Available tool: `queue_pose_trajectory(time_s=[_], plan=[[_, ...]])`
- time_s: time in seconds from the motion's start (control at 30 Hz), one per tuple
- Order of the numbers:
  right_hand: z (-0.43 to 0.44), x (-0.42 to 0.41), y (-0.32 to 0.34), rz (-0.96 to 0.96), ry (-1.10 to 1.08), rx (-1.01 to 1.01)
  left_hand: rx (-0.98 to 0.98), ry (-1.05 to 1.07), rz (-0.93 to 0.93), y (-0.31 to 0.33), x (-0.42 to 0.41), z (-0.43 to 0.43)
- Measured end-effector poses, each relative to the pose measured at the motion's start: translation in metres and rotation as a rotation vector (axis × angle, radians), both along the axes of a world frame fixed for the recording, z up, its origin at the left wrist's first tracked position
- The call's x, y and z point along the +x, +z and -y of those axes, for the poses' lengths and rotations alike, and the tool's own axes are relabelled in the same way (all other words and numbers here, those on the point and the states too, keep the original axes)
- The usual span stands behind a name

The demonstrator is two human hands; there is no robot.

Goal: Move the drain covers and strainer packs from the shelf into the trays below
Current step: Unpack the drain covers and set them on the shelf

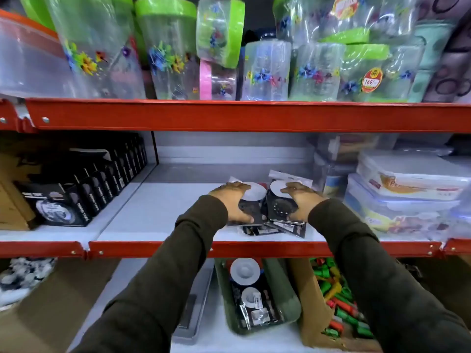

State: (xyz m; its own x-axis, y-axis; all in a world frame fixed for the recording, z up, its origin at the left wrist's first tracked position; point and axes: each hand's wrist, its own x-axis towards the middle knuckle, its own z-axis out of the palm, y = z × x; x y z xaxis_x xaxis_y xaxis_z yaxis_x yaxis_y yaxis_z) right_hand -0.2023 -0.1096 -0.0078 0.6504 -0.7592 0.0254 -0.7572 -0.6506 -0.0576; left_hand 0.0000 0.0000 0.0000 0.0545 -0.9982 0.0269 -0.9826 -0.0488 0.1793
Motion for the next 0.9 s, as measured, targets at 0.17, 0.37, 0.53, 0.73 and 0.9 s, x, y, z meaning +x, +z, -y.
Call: queue_pose_trajectory(time_s=[0.17, 0.37, 0.53, 0.73, 0.9], plan=[[0.028, 0.013, -0.006, -0.123, -0.004, 0.194, 0.282, 0.122, -0.004, -0.015, 0.002, 0.031], [0.048, 0.019, -0.006, -0.139, 0.03, 0.272, 0.244, 0.088, -0.081, -0.021, 0.015, 0.045], [0.054, 0.023, 0.004, -0.08, 0.071, 0.206, 0.187, 0.108, -0.073, -0.009, 0.048, 0.037], [0.035, 0.054, 0.026, 0.041, 0.111, 0.244, 0.284, 0.227, 0.01, -0.003, 0.115, 0.003], [0.014, 0.083, 0.026, 0.083, 0.125, 0.258, 0.356, 0.182, -0.028, -0.023, 0.152, -0.015]])
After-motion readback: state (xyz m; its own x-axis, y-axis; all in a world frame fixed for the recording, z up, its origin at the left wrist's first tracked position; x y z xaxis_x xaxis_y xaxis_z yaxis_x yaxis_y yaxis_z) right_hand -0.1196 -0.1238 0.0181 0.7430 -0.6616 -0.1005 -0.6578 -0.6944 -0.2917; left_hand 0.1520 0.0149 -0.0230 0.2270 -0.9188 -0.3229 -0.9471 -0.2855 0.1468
